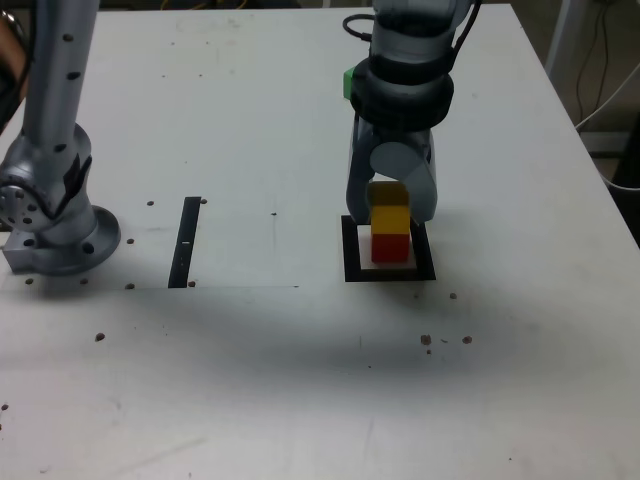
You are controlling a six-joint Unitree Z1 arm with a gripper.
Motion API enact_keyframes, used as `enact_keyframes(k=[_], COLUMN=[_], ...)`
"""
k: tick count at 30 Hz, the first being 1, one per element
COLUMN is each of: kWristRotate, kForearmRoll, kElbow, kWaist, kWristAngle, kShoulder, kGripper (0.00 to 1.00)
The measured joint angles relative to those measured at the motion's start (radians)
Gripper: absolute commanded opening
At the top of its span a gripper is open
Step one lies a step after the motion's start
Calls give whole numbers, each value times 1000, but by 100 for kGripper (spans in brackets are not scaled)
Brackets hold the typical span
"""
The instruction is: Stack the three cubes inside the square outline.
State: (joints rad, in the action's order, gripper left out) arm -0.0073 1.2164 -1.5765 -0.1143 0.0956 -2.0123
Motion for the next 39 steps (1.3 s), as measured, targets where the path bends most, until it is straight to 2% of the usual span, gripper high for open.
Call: enact_keyframes(k=[3,5,14,17,22,24,28,31,35,39], kWristRotate=[3,4,-9,-16,17,73,188,235,250,251], kForearmRoll=[-9,-14,-11,3,48,63,98,105,88,62], kElbow=[8,17,34,43,53,60,89,102,97,39], kWaist=[1,1,1,1,22,59,175,255,391,517], kWristAngle=[-6,-11,0,19,78,86,73,76,103,102], kShoulder=[0,0,25,63,167,194,198,198,197,193], kGripper=[91,98,100,100,100,100,100,100,100,100])
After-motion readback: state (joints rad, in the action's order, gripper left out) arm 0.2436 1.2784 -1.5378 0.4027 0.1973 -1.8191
